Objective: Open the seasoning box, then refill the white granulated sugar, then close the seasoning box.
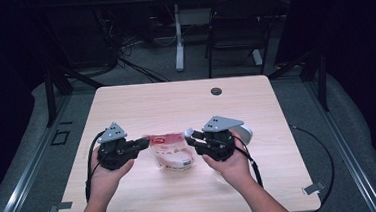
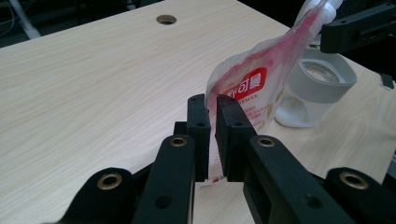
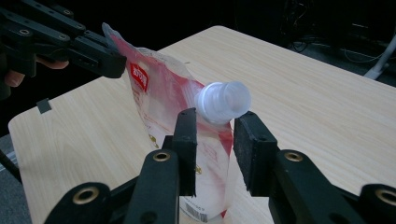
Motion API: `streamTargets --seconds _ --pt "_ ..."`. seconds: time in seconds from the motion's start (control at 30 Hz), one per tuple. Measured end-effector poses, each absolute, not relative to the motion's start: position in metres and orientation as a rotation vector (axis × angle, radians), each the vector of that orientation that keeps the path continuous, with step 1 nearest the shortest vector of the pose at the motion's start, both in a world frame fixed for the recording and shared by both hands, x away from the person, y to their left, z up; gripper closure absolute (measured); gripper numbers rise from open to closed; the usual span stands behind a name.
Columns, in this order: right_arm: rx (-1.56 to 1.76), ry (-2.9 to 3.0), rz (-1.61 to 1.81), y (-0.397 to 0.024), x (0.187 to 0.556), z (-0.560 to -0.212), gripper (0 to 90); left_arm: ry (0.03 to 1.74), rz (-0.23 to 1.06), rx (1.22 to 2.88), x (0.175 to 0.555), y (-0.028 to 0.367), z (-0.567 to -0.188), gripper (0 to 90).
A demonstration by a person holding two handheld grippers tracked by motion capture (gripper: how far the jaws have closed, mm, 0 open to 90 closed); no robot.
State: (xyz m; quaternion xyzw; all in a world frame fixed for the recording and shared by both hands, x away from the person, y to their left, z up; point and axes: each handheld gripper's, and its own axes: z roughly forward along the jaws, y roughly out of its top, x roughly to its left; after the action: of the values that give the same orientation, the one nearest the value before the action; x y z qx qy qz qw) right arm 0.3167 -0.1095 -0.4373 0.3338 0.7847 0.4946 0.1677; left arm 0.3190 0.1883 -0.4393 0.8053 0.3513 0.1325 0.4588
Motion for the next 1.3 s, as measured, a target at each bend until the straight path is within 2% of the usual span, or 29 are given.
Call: streamTargets --seconds 0.27,0.97,1.13,1.3 --pt "0.956 2.235 1.414 -0.118 0.300 -0.439 71.5 0.844 0.325 2.014 0.311 0.182 -0.440 88.2" --pt "0.952 2.260 1.407 -0.128 0.282 -0.444 71.8 0.813 0.310 2.037 0.299 0.175 -0.439 89.5" --pt "0.968 2.265 1.416 -0.131 0.284 -0.446 71.3 0.808 0.295 2.032 0.299 0.175 -0.439 88.3" --pt "0.959 2.281 1.430 -0.132 0.286 -0.446 64.6 0.804 0.279 2.021 0.301 0.178 -0.439 83.1"
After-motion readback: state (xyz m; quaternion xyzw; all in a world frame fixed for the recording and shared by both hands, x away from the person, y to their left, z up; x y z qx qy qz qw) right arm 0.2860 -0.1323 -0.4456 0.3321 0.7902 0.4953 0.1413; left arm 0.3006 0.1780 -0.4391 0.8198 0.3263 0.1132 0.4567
